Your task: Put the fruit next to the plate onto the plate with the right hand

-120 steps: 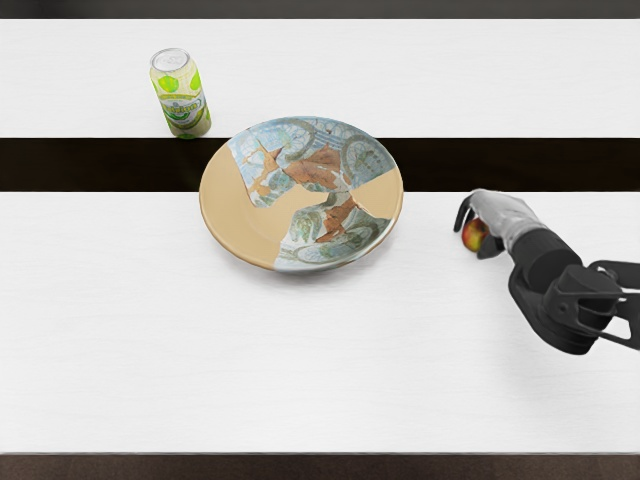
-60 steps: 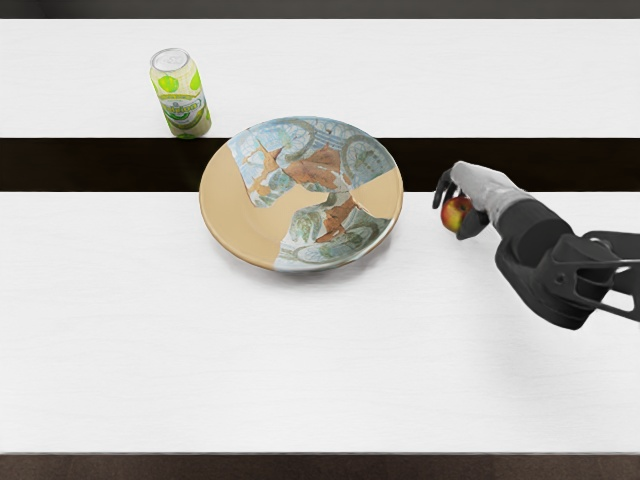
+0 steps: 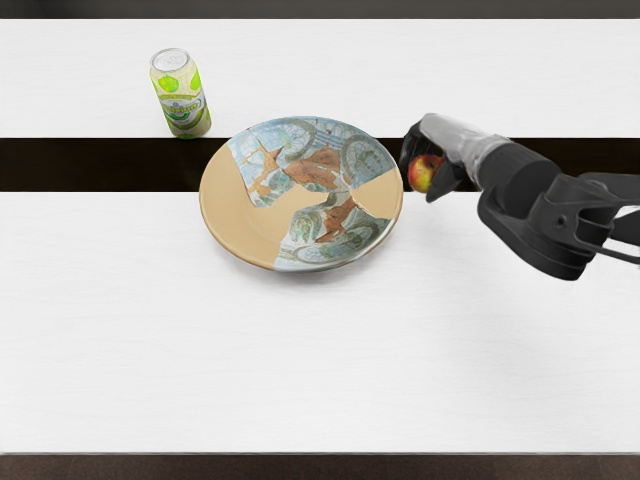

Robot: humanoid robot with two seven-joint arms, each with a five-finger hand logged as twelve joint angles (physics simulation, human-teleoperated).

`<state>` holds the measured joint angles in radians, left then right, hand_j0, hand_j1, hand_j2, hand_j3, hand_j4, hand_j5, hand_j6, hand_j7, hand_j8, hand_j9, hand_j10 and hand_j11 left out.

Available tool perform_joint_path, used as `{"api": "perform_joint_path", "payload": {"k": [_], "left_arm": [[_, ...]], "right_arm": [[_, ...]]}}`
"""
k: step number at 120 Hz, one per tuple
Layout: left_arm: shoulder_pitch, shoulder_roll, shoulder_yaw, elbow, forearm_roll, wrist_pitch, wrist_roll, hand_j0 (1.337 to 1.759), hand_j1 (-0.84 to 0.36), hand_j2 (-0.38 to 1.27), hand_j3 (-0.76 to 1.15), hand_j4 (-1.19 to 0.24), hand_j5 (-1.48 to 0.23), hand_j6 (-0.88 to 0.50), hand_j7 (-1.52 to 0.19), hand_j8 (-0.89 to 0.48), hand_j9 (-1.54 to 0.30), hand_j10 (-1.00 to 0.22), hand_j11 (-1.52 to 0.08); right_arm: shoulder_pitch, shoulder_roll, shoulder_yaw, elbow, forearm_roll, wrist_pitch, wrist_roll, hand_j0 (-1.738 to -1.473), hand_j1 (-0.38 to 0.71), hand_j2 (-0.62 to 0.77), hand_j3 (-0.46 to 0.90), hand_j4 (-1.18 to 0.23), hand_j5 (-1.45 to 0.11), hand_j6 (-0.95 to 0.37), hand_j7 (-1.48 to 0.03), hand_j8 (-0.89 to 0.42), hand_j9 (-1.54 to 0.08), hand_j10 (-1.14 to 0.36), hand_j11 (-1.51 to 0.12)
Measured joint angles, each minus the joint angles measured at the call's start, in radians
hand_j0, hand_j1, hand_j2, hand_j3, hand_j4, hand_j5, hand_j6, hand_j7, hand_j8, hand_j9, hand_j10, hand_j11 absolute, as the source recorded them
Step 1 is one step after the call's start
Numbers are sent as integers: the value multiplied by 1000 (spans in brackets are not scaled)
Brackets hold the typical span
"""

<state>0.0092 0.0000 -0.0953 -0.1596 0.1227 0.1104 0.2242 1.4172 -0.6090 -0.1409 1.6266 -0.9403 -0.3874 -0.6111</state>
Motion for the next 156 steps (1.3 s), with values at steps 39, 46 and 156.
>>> {"api": "perform_joint_path", "payload": {"k": [39,46,156], "left_arm": [[5,0,-3,0,0,0,0,1658,334,3,0,-13,-16,-13,-16,-13,-16,-13,-16],[5,0,-4,0,0,0,0,1658,334,3,0,-13,-16,-13,-16,-13,-16,-13,-16],[0,0,-5,0,0,0,0,1658,334,3,0,-13,-16,-13,-16,-13,-16,-13,-16]], "right_arm": [[117,68,-2,21,111,7,0,-1655,212,135,2,-648,-999,-531,-912,-403,-970,-629,-992],[132,87,-2,19,125,7,0,-1656,215,141,2,-647,-1001,-529,-912,-402,-971,-628,-994],[141,423,-32,-234,176,-10,-1,-1650,171,82,1,-684,-983,-561,-930,-435,-978,-652,-994]]}}
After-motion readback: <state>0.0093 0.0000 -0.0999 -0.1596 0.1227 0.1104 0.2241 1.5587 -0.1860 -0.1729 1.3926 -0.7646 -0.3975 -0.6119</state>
